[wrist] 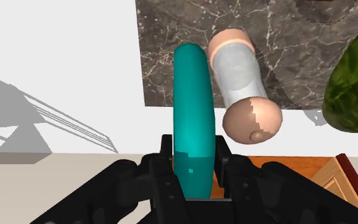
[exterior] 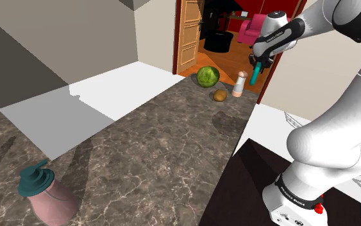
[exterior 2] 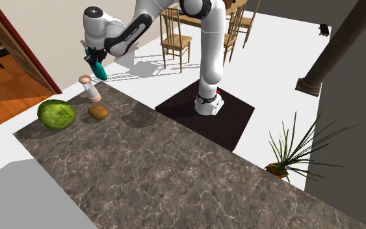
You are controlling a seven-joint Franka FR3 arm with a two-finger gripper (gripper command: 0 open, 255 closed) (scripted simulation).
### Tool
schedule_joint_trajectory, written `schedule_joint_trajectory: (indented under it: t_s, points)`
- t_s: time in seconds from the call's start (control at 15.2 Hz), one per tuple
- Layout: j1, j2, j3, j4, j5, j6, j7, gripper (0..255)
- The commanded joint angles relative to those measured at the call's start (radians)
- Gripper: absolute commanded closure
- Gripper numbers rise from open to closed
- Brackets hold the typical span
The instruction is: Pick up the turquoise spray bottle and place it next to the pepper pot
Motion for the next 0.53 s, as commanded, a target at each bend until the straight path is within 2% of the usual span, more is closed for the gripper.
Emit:
schedule_joint_trajectory:
  t_s: [0.0,0.46]
  points:
    - [0.0,0.011,-0.003,-0.013,-0.014,0.024,0.016,255]
    - [0.002,0.059,-0.016,-0.046,-0.069,0.1,0.075,255]
